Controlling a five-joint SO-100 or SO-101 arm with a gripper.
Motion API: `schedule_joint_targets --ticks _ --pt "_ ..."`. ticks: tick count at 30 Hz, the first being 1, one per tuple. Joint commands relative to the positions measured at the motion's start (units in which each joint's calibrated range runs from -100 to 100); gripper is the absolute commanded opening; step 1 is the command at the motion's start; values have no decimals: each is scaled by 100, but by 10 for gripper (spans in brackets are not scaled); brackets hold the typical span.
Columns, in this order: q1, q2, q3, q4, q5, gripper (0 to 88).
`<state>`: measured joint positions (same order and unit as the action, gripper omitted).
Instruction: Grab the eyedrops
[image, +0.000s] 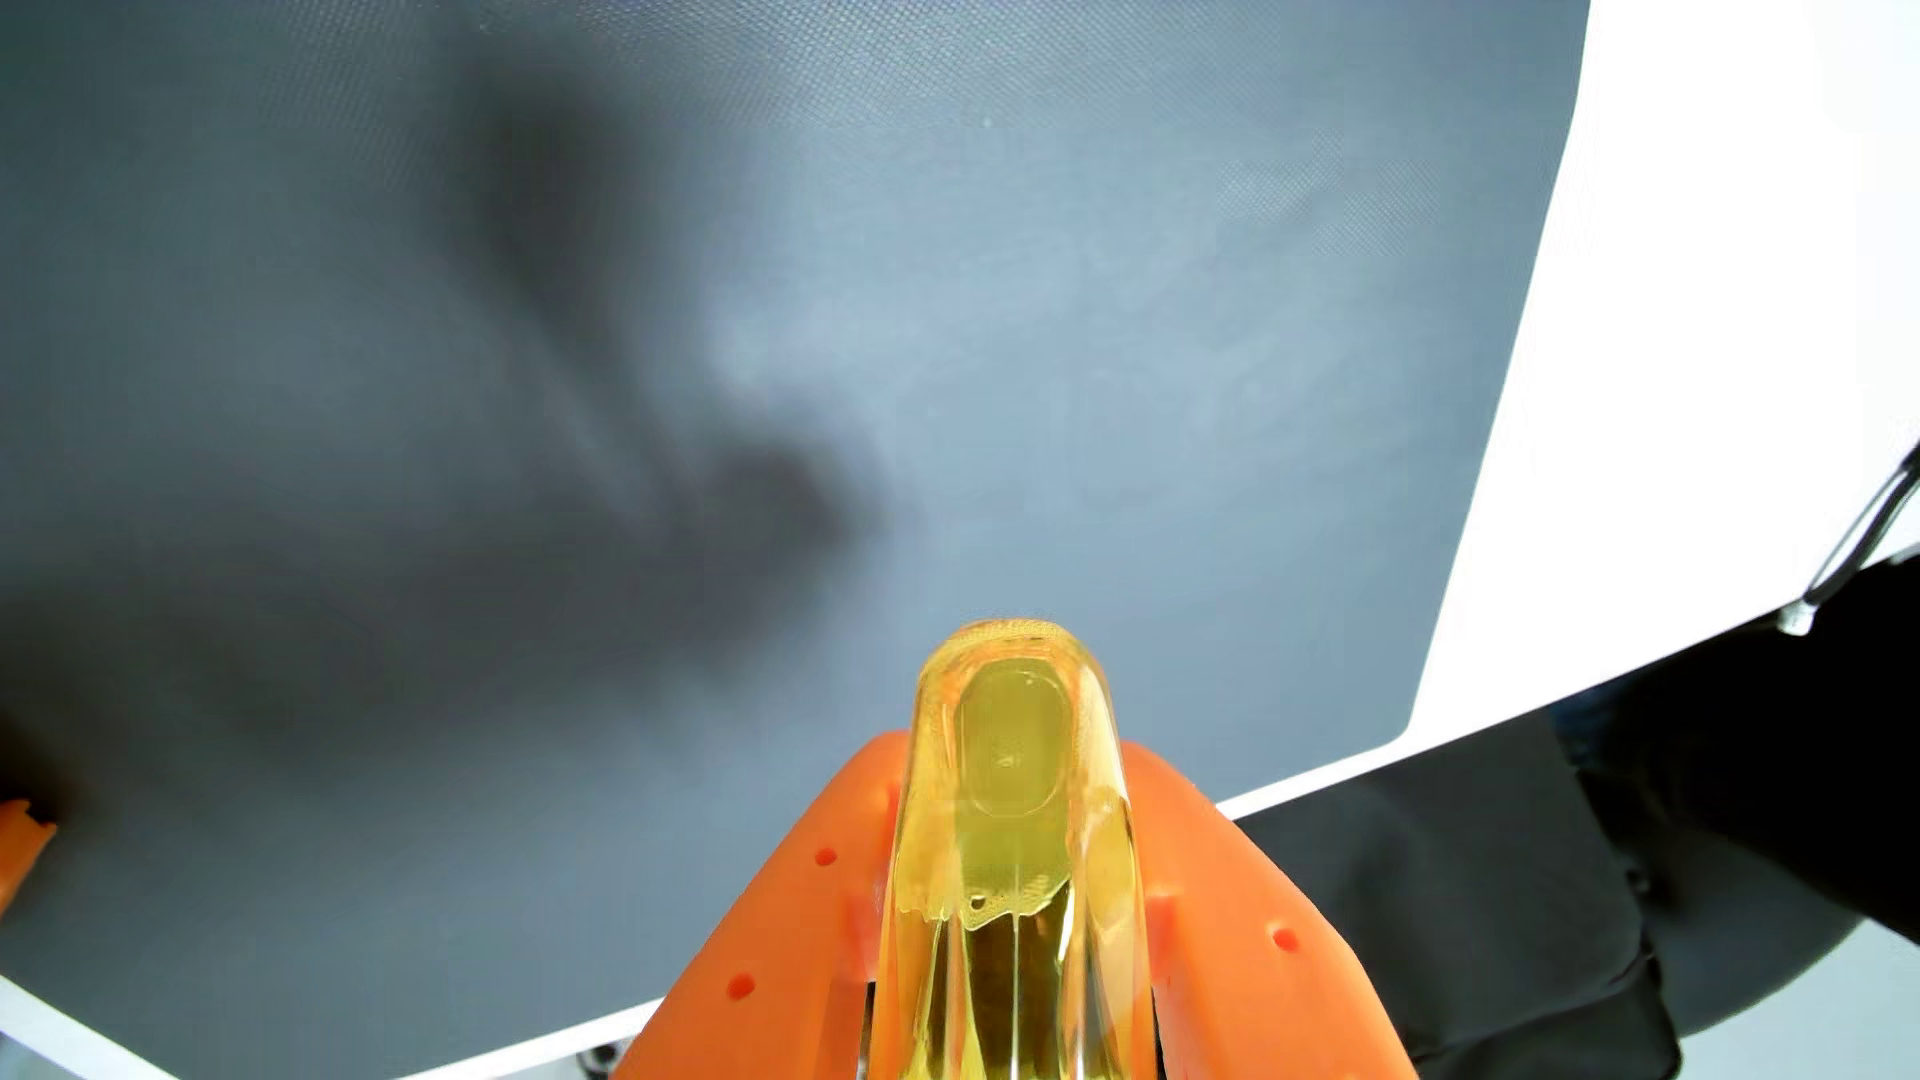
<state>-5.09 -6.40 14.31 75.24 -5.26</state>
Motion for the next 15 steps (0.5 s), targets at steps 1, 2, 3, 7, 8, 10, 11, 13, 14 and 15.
schedule_joint_targets --ticks 1,2,3,7,8,10,11,13,14,15 --pt "-23 -307 -13 -42 110 7" --pt "-23 -315 -13 -34 136 7" --pt "-23 -315 -13 -16 146 7" --pt "-23 -315 -13 -8 220 7" --pt "-31 -315 -13 -8 240 7" --pt "-31 -315 -13 -8 240 7" --pt "-31 -315 -13 -8 246 7" --pt "-31 -315 -13 -8 246 7" --pt "-31 -315 -13 -8 246 7" --pt "-31 -315 -4 1 256 7"
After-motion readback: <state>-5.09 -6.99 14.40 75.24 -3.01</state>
